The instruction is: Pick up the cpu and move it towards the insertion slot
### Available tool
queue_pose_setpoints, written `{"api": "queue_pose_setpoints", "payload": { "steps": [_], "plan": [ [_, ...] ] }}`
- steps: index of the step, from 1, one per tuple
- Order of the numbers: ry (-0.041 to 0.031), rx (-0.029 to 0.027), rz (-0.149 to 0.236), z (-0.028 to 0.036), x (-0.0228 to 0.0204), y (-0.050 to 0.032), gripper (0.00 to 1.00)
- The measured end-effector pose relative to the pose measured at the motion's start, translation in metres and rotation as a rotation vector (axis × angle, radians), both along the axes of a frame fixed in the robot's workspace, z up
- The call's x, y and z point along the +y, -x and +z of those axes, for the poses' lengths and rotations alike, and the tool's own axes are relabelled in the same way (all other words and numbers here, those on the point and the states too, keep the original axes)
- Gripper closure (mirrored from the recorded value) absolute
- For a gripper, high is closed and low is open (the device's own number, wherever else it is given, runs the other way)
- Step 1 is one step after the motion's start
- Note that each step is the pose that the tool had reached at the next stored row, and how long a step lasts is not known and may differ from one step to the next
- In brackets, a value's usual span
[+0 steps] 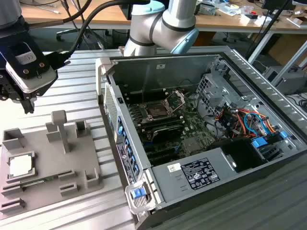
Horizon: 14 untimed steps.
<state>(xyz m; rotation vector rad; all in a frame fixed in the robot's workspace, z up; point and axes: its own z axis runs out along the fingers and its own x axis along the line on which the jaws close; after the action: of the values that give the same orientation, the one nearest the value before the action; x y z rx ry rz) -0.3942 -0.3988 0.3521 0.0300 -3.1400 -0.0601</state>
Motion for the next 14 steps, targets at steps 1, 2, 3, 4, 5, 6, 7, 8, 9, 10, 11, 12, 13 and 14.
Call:
{"api": "queue_pose_setpoints", "payload": {
  "steps": [1,2,3,4,5,6,7,8,9,10,11,12,13,14],
  "plan": [
    [0.0001,0.0,0.0,0.0,0.0,0.0,0.89],
    [0.0002,0.0002,0.0,0.0,0.0,0.0,0.89],
    [0.0001,0.0001,0.0,-0.0001,0.0,0.0001,0.89],
    [0.0001,0.0,0.0,-0.0002,0.0,0.0002,0.89],
    [-0.0001,-0.0002,0.0,-0.0003,0.0,0.0003,0.89],
    [0.0,0.0,0.0,-0.0003,0.0,0.0006,0.89],
    [0.0,-0.0001,0.0,-0.0004,0.0,0.0009,0.89],
    [0.0,0.0,0.0,-0.0004,0.0,0.0012,0.89],
    [0.0,0.0,0.0,-0.0005,0.0,0.0013,0.89],
    [0.0001,0.0,0.0,-0.0005,0.0,0.0015,0.89],
    [0.0,0.0001,0.0,-0.0005,0.0,0.0017,0.89],
    [0.0001,0.0001,0.0,-0.0005,0.0,0.0019,0.89],
    [0.0,0.0,0.0,-0.0006,0.0,0.0021,0.89],
    [0.0001,0.0,0.0,-0.0006,0.0,0.0026,0.89]
  ]
}}
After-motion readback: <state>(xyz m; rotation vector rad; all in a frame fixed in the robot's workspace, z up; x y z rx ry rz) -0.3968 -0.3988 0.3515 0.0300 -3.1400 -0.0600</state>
